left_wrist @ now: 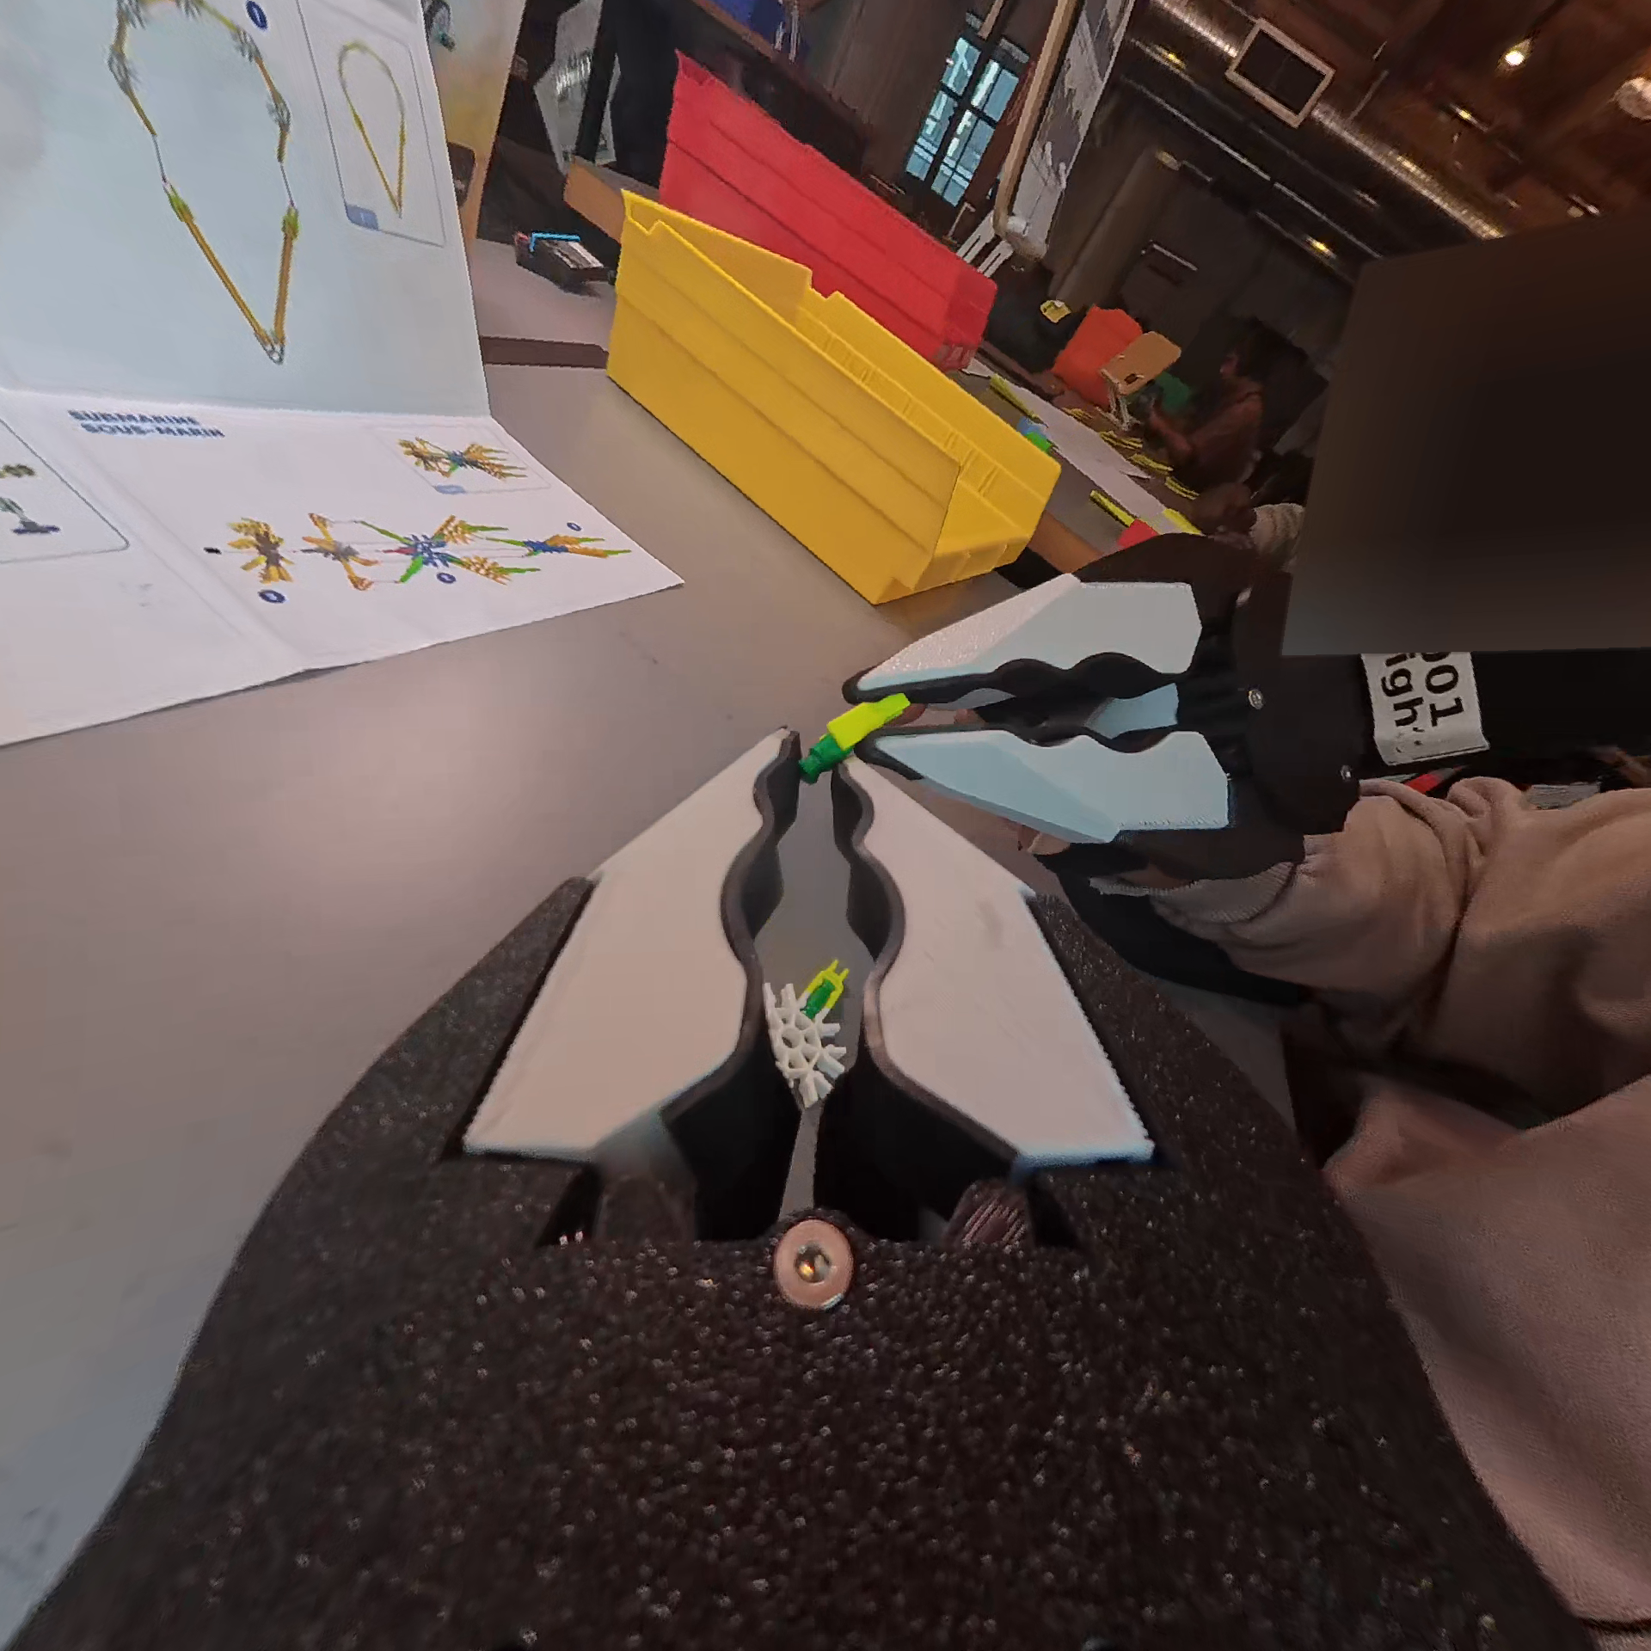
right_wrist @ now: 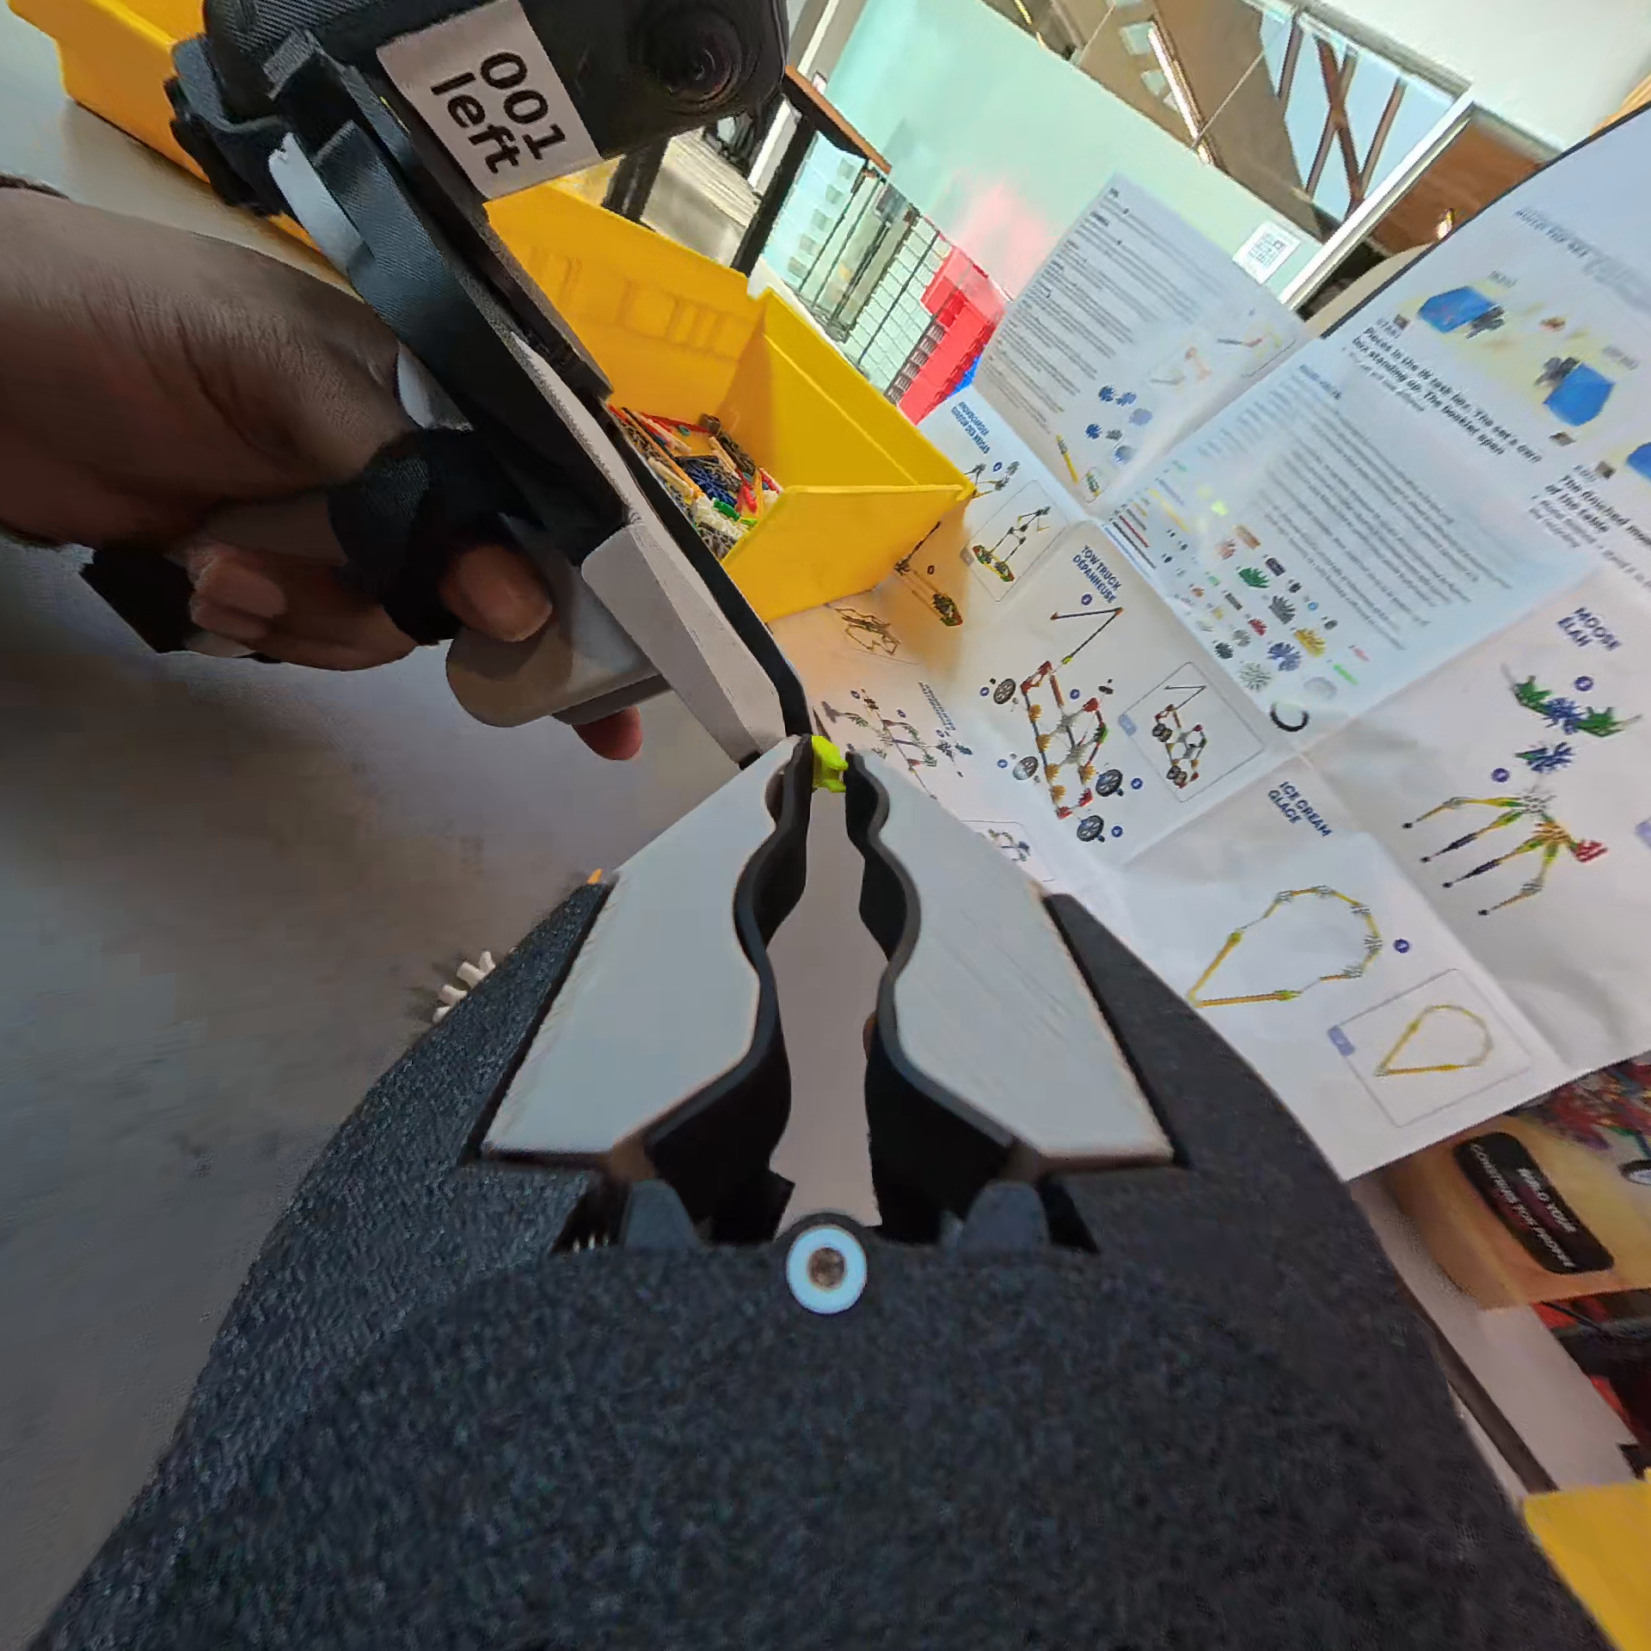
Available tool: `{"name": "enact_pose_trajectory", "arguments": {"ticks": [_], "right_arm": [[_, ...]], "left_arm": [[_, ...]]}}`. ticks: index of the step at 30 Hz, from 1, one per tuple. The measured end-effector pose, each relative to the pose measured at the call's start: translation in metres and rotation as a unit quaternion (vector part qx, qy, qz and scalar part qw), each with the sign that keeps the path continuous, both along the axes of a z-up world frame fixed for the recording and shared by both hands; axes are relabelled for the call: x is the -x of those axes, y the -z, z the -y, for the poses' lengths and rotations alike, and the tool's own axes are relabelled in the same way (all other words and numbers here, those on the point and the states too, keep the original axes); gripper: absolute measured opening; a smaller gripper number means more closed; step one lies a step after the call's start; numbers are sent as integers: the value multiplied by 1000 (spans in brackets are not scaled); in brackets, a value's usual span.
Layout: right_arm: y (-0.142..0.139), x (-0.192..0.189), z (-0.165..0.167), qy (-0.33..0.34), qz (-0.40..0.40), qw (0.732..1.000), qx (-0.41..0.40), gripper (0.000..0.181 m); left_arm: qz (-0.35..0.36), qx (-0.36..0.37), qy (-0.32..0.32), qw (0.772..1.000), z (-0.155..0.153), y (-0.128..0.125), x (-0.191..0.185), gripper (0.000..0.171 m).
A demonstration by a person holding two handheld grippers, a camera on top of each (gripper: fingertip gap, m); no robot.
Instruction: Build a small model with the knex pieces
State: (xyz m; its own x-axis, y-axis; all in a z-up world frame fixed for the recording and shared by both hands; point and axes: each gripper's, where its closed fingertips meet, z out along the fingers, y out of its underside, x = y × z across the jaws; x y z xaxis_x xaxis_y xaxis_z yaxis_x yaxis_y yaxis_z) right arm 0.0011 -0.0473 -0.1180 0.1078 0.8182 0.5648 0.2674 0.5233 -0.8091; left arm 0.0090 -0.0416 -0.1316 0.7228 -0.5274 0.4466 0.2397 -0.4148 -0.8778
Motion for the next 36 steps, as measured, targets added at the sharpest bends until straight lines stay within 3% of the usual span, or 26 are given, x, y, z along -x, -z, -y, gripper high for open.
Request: {"name": "enact_pose_trajectory", "arguments": {"ticks": [3,6,9,10,12,14,16,18,21,28,33,36], "right_arm": [[-7,2,3,17,-7,999,-46,4],[-13,9,3,31,-10,996,-77,1],[-25,6,-3,0,-40,999,-1,2],[-23,6,-2,-28,-45,996,72,2],[-19,-1,-11,-64,-74,954,282,2],[-14,-5,-12,-112,-84,884,445,2],[-18,-7,-8,-164,-100,805,562,2],[-20,-8,-6,-196,-102,761,610,2],[-19,-13,3,-227,-70,764,600,5],[0,-27,18,-243,38,803,542,8],[13,-34,23,-255,76,797,543,14],[7,-34,22,-267,58,774,570,12]], "left_arm": [[-71,-23,-36,997,-3,-1,0,3],[-78,-20,-34,996,-5,2,-13,0],[-61,-28,-18,998,-8,-9,-11,1],[-43,-18,3,999,-7,-8,-13,2],[-7,-12,32,999,-2,-9,-15,3],[1,-8,45,999,2,-10,-18,3],[12,-6,54,998,4,-12,-20,4],[29,-6,63,998,6,-15,-20,4],[14,-19,85,996,14,-15,-22,4],[-71,-33,122,989,27,-3,-26,4],[-107,-62,138,983,31,-1,-27,4],[-122,-68,139,980,32,1,-25,4]]}}
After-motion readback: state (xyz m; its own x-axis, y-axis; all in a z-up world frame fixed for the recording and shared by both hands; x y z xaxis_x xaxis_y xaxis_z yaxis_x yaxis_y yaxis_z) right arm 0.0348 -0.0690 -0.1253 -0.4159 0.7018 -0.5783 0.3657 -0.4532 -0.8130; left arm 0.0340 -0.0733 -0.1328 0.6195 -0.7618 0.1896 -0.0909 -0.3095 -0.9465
